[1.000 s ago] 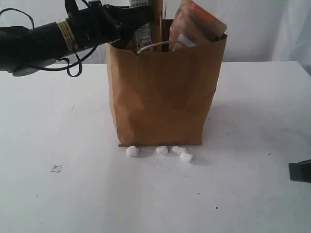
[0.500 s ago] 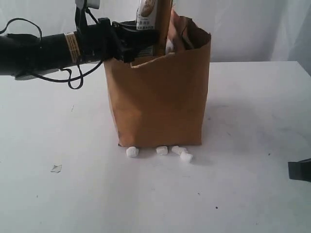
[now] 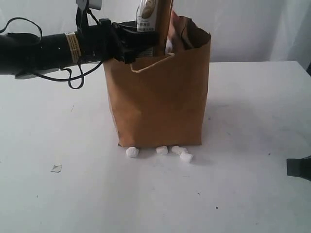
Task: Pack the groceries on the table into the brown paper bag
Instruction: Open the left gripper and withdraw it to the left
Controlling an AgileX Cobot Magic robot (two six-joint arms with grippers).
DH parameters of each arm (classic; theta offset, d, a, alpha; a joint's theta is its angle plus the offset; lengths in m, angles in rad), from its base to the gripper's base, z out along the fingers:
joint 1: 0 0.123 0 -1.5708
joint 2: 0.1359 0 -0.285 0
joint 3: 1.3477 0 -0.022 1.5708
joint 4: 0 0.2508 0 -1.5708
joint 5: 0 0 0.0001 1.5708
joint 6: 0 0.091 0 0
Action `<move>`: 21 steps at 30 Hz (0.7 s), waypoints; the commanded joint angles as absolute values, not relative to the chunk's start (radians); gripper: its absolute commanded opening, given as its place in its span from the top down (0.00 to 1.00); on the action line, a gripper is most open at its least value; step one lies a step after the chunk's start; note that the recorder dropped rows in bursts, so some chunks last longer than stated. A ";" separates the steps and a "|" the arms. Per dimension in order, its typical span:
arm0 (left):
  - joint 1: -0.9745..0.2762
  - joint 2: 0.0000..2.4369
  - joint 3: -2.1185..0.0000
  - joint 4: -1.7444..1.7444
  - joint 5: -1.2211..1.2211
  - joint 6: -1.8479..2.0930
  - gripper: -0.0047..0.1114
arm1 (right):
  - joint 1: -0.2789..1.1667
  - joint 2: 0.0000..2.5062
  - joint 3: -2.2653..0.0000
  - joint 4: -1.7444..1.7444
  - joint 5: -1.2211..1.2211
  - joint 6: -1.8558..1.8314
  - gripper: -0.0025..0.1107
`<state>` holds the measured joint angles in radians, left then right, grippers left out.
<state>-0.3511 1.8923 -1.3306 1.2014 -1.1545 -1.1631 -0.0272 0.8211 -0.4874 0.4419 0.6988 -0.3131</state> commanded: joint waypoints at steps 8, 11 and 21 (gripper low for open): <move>-0.351 1.874 -1.340 1.149 -1.157 -1.155 0.25 | -0.031 0.822 -0.485 0.449 0.690 -0.311 0.98; -0.351 1.874 -1.340 1.149 -1.157 -1.155 0.25 | -0.031 0.822 -0.485 0.449 0.690 -0.311 0.98; -0.349 1.874 -1.340 1.107 -1.212 -1.150 0.25 | -0.031 0.822 -0.485 0.449 0.688 -0.311 0.98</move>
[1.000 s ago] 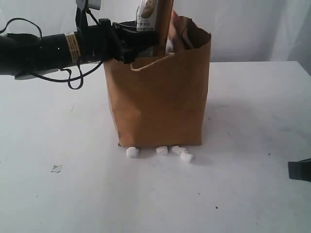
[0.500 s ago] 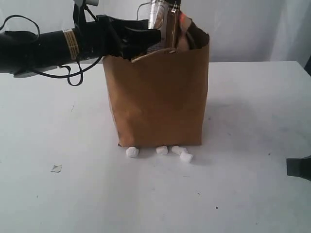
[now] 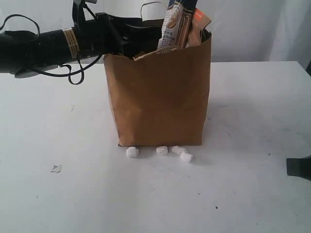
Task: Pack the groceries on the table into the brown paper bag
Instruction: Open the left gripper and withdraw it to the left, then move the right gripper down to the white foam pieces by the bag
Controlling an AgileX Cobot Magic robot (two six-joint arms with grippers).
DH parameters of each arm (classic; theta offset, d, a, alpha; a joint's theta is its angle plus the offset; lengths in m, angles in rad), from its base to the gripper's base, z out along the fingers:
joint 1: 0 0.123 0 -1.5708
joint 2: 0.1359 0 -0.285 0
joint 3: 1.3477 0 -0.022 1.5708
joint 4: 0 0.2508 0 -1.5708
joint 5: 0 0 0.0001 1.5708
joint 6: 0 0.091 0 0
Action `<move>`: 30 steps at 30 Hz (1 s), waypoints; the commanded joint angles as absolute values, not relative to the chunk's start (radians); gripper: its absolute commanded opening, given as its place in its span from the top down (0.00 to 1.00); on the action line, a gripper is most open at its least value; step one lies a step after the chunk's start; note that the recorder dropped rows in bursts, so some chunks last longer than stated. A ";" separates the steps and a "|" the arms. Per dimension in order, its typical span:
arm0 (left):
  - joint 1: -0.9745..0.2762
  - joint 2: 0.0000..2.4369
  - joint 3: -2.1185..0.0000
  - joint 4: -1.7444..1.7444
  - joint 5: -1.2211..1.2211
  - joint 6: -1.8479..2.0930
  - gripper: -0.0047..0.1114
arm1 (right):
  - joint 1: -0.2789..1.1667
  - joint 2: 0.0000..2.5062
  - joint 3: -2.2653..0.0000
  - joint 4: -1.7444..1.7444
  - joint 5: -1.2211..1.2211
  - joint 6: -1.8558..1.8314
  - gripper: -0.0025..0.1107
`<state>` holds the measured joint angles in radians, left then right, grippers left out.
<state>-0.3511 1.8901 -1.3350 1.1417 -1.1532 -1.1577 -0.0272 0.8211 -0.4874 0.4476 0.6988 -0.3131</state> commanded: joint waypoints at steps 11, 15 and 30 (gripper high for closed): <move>-0.211 1.861 -1.340 1.055 -1.221 -1.157 0.38 | -0.031 0.822 -0.485 0.449 0.688 -0.311 0.98; -0.100 1.861 -1.340 1.057 -1.221 -1.229 0.61 | -0.031 0.822 -0.485 0.449 0.688 -0.311 0.98; 0.032 1.653 -1.228 1.216 0.250 -1.166 0.96 | -0.031 0.822 -0.485 0.449 0.674 -0.515 0.98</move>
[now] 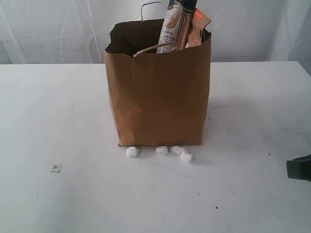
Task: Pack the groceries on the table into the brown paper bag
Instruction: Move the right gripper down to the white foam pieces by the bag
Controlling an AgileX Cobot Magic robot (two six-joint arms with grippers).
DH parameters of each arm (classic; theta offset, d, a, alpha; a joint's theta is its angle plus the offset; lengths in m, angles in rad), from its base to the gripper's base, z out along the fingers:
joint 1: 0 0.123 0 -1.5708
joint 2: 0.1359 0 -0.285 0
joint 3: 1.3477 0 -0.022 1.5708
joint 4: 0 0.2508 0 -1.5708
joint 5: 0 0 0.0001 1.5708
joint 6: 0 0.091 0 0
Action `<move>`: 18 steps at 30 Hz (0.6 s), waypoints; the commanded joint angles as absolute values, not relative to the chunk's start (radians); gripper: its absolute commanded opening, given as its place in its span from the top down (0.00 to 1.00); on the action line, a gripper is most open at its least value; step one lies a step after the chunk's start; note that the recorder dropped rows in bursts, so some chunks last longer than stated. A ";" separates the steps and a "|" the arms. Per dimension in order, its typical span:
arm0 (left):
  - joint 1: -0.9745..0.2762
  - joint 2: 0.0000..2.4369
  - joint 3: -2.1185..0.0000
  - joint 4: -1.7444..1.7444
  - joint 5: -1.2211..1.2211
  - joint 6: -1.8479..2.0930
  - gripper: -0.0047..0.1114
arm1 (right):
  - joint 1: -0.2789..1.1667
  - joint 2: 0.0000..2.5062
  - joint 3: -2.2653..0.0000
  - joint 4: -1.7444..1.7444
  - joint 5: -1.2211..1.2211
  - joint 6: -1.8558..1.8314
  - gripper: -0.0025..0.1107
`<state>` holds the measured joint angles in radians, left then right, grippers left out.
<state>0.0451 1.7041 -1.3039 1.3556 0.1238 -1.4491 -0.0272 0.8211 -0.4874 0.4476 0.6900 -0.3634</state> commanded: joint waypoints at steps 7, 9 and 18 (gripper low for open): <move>-0.009 1.559 -0.973 0.232 0.293 -0.237 0.96 | -0.031 0.822 -0.485 0.455 0.611 -0.872 0.98; -0.018 1.523 -0.926 0.032 0.293 -0.043 0.96 | -0.031 0.822 -0.485 0.471 0.569 -0.872 0.98; -0.023 1.187 -0.659 -0.494 0.107 0.321 0.96 | -0.031 0.822 -0.485 0.783 0.519 -0.870 0.98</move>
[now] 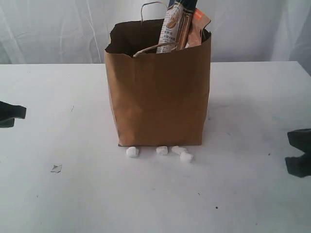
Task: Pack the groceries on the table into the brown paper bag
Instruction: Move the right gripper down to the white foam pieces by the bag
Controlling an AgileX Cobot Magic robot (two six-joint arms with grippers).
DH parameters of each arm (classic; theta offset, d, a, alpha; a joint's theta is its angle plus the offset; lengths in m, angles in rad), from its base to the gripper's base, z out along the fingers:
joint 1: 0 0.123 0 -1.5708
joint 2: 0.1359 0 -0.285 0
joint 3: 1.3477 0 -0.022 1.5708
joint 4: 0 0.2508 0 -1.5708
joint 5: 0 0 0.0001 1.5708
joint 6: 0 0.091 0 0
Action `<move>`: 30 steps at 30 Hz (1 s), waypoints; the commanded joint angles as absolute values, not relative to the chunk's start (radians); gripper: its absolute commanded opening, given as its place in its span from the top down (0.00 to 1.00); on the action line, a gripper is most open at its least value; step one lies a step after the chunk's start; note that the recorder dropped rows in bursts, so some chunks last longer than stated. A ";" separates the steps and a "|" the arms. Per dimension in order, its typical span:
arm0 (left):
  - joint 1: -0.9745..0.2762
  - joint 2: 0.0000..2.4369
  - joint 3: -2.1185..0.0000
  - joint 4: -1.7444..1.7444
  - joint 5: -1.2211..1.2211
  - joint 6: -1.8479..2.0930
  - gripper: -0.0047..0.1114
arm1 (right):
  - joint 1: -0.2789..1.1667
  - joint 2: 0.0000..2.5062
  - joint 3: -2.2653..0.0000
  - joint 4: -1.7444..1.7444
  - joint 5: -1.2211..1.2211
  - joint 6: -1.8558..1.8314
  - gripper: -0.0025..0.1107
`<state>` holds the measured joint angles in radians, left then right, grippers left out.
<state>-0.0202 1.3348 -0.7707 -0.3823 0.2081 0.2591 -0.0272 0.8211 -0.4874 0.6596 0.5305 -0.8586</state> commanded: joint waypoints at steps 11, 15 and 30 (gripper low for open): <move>-0.023 0.556 -0.391 -0.494 -0.102 0.284 0.96 | -0.030 0.967 -0.485 0.938 0.584 -1.245 0.98; -0.023 0.401 -0.383 -0.492 -0.071 0.295 0.96 | -0.028 1.040 -0.485 1.055 0.649 -1.502 0.98; -0.023 0.052 -0.349 0.474 0.672 -0.785 0.96 | -0.019 0.352 -0.324 0.966 0.130 -0.897 0.98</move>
<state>-0.0202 0.0577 -0.3682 0.4144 0.6282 -0.6409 -0.0200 0.3524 -0.3926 0.9260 0.1841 -0.9549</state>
